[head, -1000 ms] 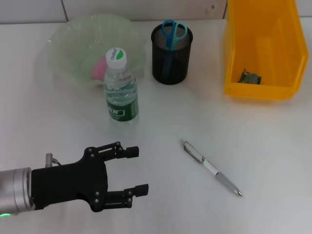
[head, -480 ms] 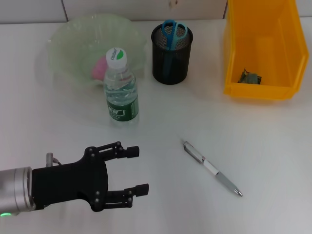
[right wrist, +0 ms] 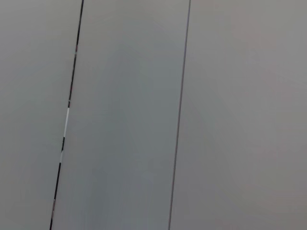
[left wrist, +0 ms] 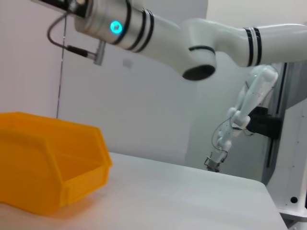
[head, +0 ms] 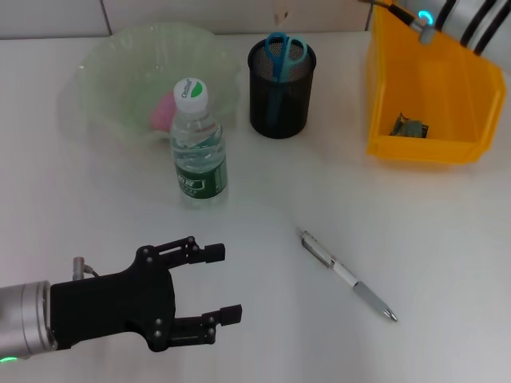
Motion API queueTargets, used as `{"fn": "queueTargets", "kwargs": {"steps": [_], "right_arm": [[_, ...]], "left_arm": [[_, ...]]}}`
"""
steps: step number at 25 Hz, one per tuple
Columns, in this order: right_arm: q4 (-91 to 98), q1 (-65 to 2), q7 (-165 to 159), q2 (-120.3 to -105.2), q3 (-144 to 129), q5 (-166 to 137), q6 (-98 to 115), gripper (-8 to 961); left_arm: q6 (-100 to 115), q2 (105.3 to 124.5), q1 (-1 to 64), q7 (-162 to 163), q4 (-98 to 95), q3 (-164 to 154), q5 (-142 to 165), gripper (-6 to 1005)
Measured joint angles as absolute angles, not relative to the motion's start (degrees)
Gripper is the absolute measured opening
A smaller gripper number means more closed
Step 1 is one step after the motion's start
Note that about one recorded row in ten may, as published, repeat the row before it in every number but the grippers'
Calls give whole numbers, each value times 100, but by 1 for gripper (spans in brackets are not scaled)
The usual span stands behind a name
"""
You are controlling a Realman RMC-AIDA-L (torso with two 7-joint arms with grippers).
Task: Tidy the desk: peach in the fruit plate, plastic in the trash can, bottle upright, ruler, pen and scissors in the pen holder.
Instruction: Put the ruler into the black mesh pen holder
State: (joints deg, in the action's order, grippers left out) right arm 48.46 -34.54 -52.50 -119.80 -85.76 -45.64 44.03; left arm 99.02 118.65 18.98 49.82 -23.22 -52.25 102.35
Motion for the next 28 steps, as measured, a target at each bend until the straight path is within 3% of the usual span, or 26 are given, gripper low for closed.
{"fn": "queueTargets", "kwargs": {"steps": [7, 28], "right_arm": [[3851, -3557, -3791, -11987, -8829, -3215, 5039, 379], [2781, -3886, -3613, -11988, -9674, -2152, 5242, 378]], "left_arm": [[9699, 11866, 1796, 4974, -2292, -5153, 10110, 797], [9531, 11865, 1793, 5029, -2151, -5045, 10063, 795]]}}
